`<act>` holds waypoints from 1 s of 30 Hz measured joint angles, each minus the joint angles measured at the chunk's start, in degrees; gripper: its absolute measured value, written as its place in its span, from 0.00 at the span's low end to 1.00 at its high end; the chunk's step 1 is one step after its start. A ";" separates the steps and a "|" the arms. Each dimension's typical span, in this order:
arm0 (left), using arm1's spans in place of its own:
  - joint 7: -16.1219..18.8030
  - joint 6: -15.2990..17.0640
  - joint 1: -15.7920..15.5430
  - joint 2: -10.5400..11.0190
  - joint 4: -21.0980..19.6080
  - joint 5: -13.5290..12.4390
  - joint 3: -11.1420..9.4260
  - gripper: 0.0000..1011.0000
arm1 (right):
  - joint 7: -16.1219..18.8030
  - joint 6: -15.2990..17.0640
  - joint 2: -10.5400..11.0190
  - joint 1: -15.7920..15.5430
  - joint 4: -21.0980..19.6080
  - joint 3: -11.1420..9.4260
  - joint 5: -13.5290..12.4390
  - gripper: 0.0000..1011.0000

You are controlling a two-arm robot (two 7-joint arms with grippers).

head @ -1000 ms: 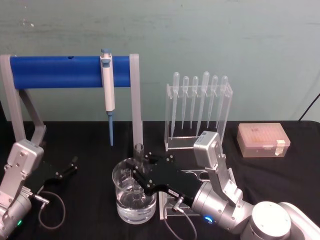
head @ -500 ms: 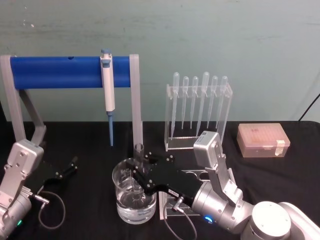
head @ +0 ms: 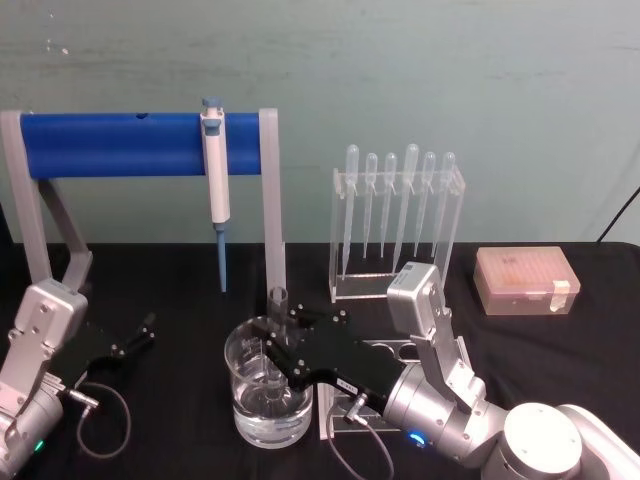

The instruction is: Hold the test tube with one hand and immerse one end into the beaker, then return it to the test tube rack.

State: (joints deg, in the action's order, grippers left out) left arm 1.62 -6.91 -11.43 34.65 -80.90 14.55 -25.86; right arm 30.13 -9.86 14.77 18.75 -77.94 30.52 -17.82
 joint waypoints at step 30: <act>0.00 0.00 0.00 0.00 0.00 0.00 0.00 0.99 | 0.58 3.77 2.54 2.07 -9.49 -1.20 -0.96 0.22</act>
State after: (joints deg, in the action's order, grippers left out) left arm 1.62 -6.91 -11.43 34.65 -80.90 14.55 -25.87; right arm 30.71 -6.09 17.30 20.82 -87.43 29.32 -18.78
